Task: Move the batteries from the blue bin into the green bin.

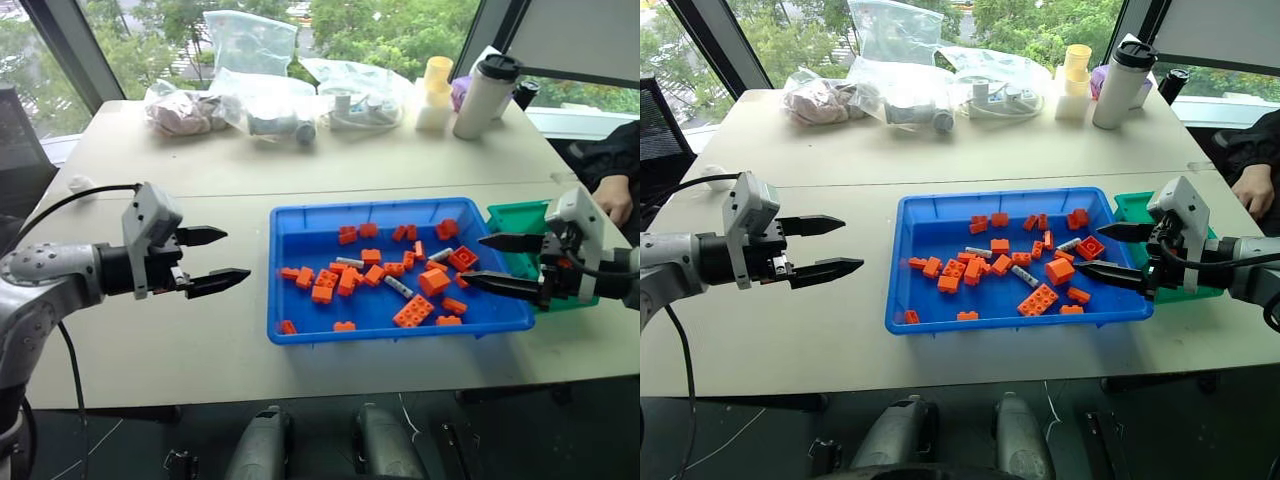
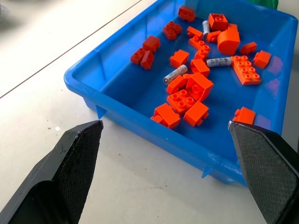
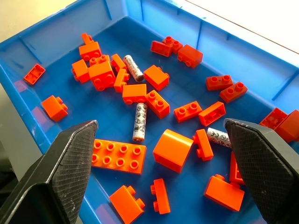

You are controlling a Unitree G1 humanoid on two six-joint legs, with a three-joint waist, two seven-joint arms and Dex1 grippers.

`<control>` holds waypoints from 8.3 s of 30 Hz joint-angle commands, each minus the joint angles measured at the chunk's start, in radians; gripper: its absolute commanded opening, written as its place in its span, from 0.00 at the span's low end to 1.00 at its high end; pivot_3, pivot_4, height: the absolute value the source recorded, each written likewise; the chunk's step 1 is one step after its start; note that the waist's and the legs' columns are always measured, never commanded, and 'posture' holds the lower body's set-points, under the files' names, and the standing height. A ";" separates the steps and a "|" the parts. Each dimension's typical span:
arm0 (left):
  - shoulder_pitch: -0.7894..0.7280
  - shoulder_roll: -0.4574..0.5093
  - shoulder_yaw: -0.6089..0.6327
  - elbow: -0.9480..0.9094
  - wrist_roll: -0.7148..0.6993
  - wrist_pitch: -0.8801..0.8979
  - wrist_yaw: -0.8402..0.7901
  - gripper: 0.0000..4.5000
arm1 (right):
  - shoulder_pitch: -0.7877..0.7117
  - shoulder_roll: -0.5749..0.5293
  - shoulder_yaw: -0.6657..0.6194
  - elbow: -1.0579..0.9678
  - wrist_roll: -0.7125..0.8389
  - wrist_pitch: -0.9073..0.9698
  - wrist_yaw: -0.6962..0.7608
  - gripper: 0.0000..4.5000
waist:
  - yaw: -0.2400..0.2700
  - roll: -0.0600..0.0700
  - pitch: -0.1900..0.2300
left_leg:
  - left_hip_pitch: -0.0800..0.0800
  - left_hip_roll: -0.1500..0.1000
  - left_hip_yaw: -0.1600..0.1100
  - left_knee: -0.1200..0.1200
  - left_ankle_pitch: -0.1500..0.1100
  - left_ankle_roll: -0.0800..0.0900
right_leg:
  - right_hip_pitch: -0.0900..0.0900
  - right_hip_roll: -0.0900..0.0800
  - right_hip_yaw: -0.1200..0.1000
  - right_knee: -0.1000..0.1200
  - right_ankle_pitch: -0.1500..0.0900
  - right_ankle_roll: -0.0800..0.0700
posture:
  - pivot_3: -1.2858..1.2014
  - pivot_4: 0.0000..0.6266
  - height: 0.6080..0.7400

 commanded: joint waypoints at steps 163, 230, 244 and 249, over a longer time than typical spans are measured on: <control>-0.306 -0.104 -0.392 0.018 0.269 -0.158 -0.254 1.00 | -0.152 0.240 0.278 -0.217 -0.177 0.307 -0.257 0.99 | -0.003 0.000 0.001 | -0.003 -0.001 0.000 0.001 0.000 0.000 | -0.003 0.003 0.000 0.002 0.000 0.000 | 0.52 0.24 1.00; -0.413 -0.359 -0.425 0.189 0.320 -0.265 -0.172 1.00 | -0.297 0.087 0.037 0.338 -0.469 0.136 -0.526 0.98 | -0.002 0.002 0.000 | -0.002 -0.001 0.002 0.001 0.000 0.000 | -0.004 0.003 0.003 0.003 0.000 0.000 | 0.52 0.24 1.00; -0.416 -0.242 -0.483 0.157 0.401 -0.278 -0.248 1.00 | -0.394 0.247 0.308 0.195 -0.392 0.188 -0.403 0.98 | 0.001 0.002 0.000 | -0.003 -0.001 0.001 0.001 0.000 0.000 | -0.004 0.004 0.002 0.002 0.000 0.000 | 0.52 0.24 1.00; -0.397 -0.247 -0.478 0.146 0.407 -0.272 -0.241 1.00 | -0.439 0.272 0.406 0.263 -0.454 0.188 -0.419 0.98 | -0.002 0.002 0.000 | -0.003 -0.001 0.001 0.001 0.000 0.000 | -0.004 0.004 0.001 0.002 0.000 0.000 | 0.52 0.24 1.00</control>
